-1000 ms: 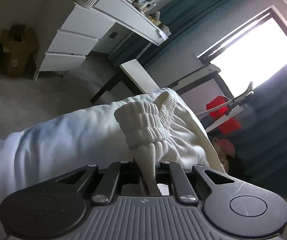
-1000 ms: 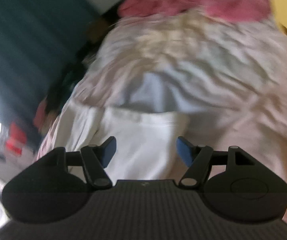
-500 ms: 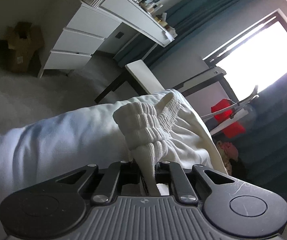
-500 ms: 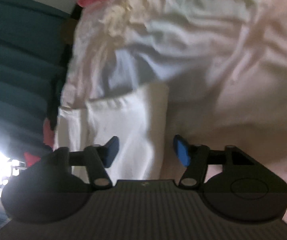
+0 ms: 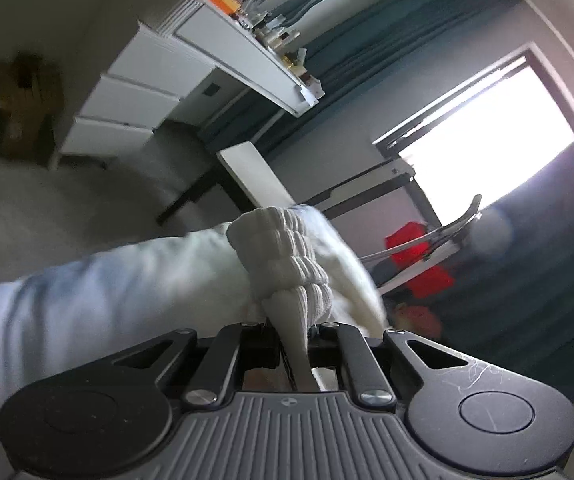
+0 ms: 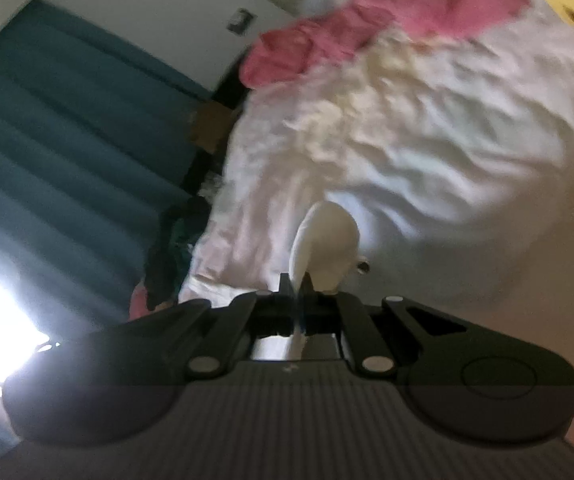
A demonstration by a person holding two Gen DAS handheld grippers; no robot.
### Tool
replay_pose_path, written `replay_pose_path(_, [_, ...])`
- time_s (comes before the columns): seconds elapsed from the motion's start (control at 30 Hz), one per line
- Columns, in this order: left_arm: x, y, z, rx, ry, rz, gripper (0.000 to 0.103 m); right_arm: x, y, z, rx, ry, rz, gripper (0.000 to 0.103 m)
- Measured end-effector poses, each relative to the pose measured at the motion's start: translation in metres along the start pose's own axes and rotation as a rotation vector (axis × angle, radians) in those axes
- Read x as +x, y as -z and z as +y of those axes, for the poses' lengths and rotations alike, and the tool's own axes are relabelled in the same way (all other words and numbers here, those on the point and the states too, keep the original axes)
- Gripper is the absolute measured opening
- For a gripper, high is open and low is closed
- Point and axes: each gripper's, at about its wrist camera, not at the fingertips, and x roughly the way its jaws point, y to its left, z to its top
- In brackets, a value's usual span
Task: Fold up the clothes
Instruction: 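Grasp a ribbed cuff with the left gripper while the right gripper grasps the other cuff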
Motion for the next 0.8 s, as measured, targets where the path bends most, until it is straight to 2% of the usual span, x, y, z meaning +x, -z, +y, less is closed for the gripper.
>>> replay_pose_path(0.33, [0.079, -0.048, -0.088, -0.013, 0.001, -0.053, 0.009, 0.141, 0.017, 0.148, -0.286, -0.017, -0.064, 0.005])
replay_pose_path(0.4, [0.124, -0.051, -0.116, 0.05, -0.033, -0.071, 0.009, 0.17, 0.02, 0.178, -0.343, -0.021, -0.077, 0.005])
replay_pose_path(0.47, [0.165, -0.048, -0.144, 0.168, -0.062, -0.105, 0.009, 0.198, 0.023, 0.208, -0.4, -0.024, -0.09, 0.005])
replay_pose_path(0.57, [0.234, -0.037, -0.175, 0.273, -0.153, -0.093, 0.009, 0.256, 0.043, 0.222, -0.452, 0.041, -0.091, 0.005])
replay_pose_path(0.67, [0.293, -0.022, -0.189, 0.314, -0.251, -0.05, 0.009, 0.309, 0.059, 0.222, -0.478, 0.107, -0.064, 0.005])
replay_pose_path(0.8, [0.338, -0.009, -0.195, 0.355, -0.326, -0.01, 0.01, 0.352, 0.073, 0.212, -0.509, 0.159, -0.002, 0.005])
